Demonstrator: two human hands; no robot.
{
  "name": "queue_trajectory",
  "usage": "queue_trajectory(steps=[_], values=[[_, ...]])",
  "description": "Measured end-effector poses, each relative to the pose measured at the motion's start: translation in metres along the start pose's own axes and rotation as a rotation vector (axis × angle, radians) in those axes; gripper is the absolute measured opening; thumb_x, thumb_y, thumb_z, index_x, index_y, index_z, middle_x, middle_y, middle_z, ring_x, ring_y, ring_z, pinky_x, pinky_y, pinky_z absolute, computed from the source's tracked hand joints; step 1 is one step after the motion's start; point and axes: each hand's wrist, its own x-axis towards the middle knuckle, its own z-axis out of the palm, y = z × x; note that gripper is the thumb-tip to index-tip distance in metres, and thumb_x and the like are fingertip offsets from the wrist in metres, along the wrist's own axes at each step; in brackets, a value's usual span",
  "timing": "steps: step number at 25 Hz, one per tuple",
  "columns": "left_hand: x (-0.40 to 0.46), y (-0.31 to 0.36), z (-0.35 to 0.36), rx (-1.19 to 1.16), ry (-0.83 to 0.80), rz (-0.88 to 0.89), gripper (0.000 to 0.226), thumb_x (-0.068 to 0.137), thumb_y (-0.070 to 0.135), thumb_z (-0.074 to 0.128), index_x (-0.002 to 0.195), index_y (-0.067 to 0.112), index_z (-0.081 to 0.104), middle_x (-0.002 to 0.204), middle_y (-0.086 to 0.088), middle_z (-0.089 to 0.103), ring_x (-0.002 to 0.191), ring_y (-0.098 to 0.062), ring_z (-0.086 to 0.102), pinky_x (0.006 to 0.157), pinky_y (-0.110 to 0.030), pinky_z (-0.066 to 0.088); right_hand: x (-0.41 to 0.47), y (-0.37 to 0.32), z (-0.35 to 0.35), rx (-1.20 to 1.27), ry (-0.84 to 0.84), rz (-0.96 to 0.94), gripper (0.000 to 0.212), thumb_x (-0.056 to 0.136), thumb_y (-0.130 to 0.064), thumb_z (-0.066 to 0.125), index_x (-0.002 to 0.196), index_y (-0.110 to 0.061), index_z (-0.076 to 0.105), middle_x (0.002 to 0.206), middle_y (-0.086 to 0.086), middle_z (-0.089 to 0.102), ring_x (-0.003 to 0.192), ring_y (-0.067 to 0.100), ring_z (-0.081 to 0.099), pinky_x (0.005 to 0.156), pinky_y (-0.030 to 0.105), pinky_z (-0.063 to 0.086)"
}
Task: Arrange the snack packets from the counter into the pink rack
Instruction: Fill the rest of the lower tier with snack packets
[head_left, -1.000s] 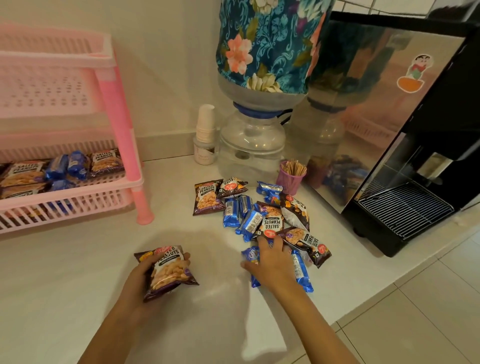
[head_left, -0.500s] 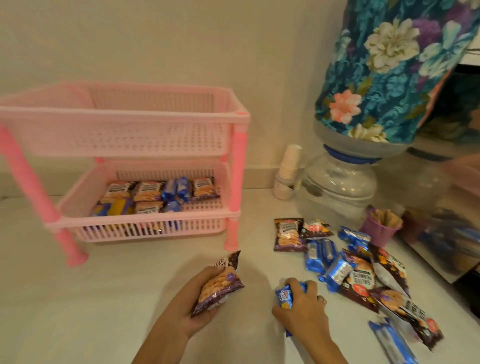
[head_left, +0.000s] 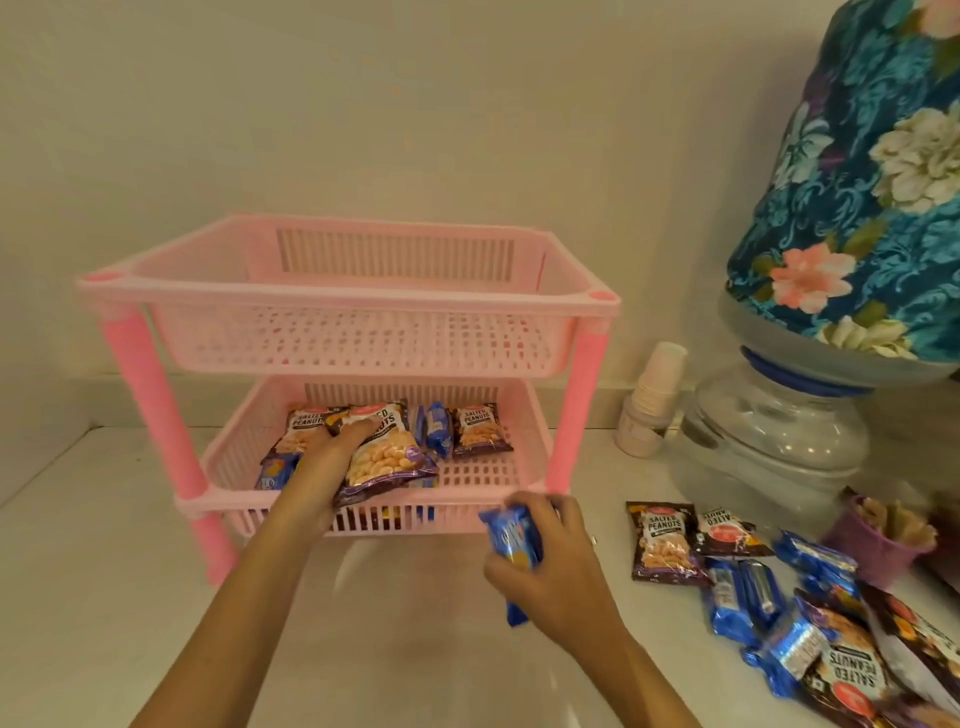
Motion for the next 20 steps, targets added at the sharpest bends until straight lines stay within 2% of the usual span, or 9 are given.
queue_trajectory(steps=[2,4,8,10,14,16,18,20], values=[[0.024,-0.001,-0.013,0.131,0.028,0.019,0.079,0.061,0.046,0.076,0.128,0.014,0.047,0.121,-0.011,0.065,0.104,-0.031,0.065,0.095,-0.05,0.05,0.041,-0.028,0.008,-0.036,0.0,-0.083,0.051,0.064,-0.038,0.064,0.114,-0.034,0.052,0.112,-0.011,0.038,0.098,0.012,0.052,0.083,0.026,0.048],[0.033,-0.001,-0.016,0.193,0.027,0.042,0.067,0.073,0.042,0.073,0.127,0.016,0.043,0.124,-0.007,0.061,0.109,-0.028,0.061,0.098,-0.049,0.047,0.086,-0.039,0.022,-0.113,-0.028,-0.064,0.055,0.07,-0.039,0.066,0.121,-0.033,0.048,0.12,-0.003,0.037,0.107,0.022,0.05,0.087,0.032,0.048],[0.041,-0.012,-0.021,0.132,0.077,0.094,0.047,0.087,0.03,0.066,0.126,0.018,0.043,0.121,-0.007,0.062,0.106,-0.026,0.064,0.095,-0.047,0.05,0.159,-0.02,0.055,-0.269,-0.161,0.25,0.072,0.072,-0.049,0.067,0.136,-0.029,0.039,0.15,0.011,0.016,0.128,0.041,0.036,0.097,0.042,0.045],[0.044,-0.017,-0.023,0.115,0.075,0.134,0.043,0.088,0.029,0.066,0.123,0.019,0.044,0.118,-0.005,0.064,0.103,-0.025,0.066,0.092,-0.048,0.052,0.173,-0.007,0.068,-0.399,-0.245,0.37,0.083,0.071,-0.056,0.066,0.141,-0.023,0.034,0.152,0.016,0.011,0.13,0.043,0.033,0.101,0.044,0.042],[0.048,-0.021,-0.027,0.084,0.035,0.148,0.034,0.09,0.027,0.063,0.116,0.021,0.043,0.11,-0.003,0.065,0.095,-0.023,0.068,0.086,-0.044,0.055,0.174,0.007,0.084,-0.494,-0.41,0.416,0.085,0.078,-0.059,0.063,0.142,-0.014,0.03,0.153,0.02,0.0,0.132,0.042,0.034,0.103,0.04,0.037],[0.047,-0.02,-0.026,0.062,0.019,0.145,0.027,0.091,0.025,0.062,0.111,0.024,0.045,0.106,-0.001,0.066,0.092,-0.021,0.069,0.083,-0.041,0.055,0.175,0.004,0.078,-0.516,-0.462,0.367,0.068,0.082,-0.055,0.061,0.129,-0.009,0.045,0.148,0.019,0.021,0.129,0.035,0.038,0.099,0.036,0.038],[0.048,-0.02,-0.025,0.065,0.013,0.152,0.024,0.091,0.025,0.062,0.108,0.026,0.046,0.105,0.0,0.066,0.093,-0.022,0.069,0.085,-0.043,0.055,0.177,-0.002,0.068,-0.612,-0.524,0.308,0.05,0.089,-0.047,0.055,0.115,-0.004,0.056,0.136,0.017,0.046,0.129,0.032,0.039,0.103,0.036,0.032],[0.046,-0.02,-0.025,0.085,0.019,0.152,0.028,0.09,0.026,0.064,0.112,0.024,0.046,0.107,-0.001,0.067,0.095,-0.024,0.069,0.088,-0.047,0.054,0.177,-0.007,0.056,-0.669,-0.583,0.251,0.04,0.095,-0.03,0.052,0.127,-0.006,0.055,0.139,0.012,0.049,0.129,0.029,0.042,0.104,0.034,0.034]])
